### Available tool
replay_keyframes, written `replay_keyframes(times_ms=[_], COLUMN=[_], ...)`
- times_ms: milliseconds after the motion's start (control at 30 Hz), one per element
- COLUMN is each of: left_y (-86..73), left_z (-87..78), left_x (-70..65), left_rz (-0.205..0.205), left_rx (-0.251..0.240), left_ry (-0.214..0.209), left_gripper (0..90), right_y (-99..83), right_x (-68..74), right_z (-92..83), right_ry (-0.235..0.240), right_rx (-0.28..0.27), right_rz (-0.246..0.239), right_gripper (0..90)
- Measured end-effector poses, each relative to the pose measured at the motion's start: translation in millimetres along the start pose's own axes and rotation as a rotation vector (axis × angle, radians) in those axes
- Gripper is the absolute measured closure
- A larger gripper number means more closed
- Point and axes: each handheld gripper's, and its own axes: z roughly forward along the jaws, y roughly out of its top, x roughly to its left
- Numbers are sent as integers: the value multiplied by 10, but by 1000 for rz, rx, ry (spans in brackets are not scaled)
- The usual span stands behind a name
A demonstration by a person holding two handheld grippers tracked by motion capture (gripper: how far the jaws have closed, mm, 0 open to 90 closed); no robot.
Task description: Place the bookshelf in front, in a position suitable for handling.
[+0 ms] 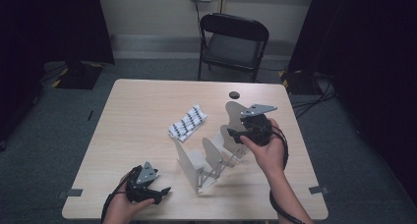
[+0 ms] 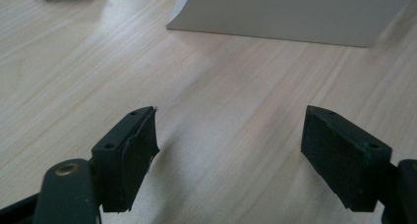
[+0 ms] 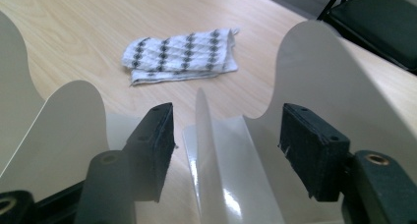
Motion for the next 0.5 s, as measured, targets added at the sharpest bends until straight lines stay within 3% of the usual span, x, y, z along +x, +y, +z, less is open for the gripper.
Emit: replay_keyframes(times_ms=[300,333,500], left_y=[50,71,112], left_z=[-1,1,17], left_x=[-70,-89,-124], left_rz=[30,23,9], left_rx=[-1,-12,-29], left_ry=[-17,-29,-31], left_gripper=[215,216,219], right_y=[-35,-65,-104], right_x=[97,83,58], right_z=[158,178,196], right_ry=[2,13,20], right_rx=[85,94,110], right_rz=[-32,-5,15], right_gripper=[513,541,644])
